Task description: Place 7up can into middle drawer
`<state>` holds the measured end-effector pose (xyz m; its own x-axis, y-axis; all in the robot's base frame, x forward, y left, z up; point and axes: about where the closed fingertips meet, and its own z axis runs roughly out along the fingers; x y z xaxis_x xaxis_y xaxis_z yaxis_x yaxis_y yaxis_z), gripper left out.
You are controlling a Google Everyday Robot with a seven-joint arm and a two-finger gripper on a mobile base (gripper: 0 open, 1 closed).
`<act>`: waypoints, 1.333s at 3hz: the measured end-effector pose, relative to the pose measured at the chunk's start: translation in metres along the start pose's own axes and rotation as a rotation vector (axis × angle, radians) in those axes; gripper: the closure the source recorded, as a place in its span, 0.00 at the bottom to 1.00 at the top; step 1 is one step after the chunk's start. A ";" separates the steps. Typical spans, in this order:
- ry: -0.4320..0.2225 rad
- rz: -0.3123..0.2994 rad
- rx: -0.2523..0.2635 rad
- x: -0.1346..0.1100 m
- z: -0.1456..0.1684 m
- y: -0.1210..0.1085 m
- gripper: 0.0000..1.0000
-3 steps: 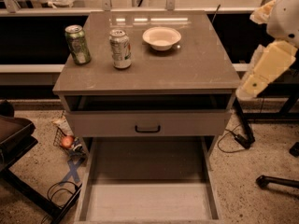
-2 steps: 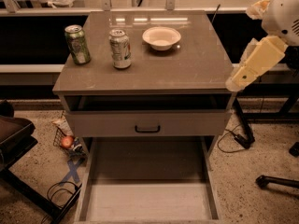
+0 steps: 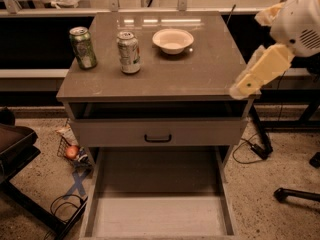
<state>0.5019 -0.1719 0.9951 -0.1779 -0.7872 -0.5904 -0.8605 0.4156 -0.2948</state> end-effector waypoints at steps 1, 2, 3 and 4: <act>-0.171 0.077 -0.034 0.008 0.048 0.019 0.00; -0.363 0.138 -0.011 0.012 0.083 0.030 0.00; -0.632 0.213 0.080 -0.028 0.092 0.014 0.00; -0.661 0.198 0.059 -0.053 0.091 0.022 0.00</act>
Offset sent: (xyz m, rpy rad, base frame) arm 0.0493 0.0695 -0.0490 0.8712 -0.3467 -0.0772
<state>0.5360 -0.0792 0.9515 0.0152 -0.2583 -0.9659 -0.8112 0.5617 -0.1630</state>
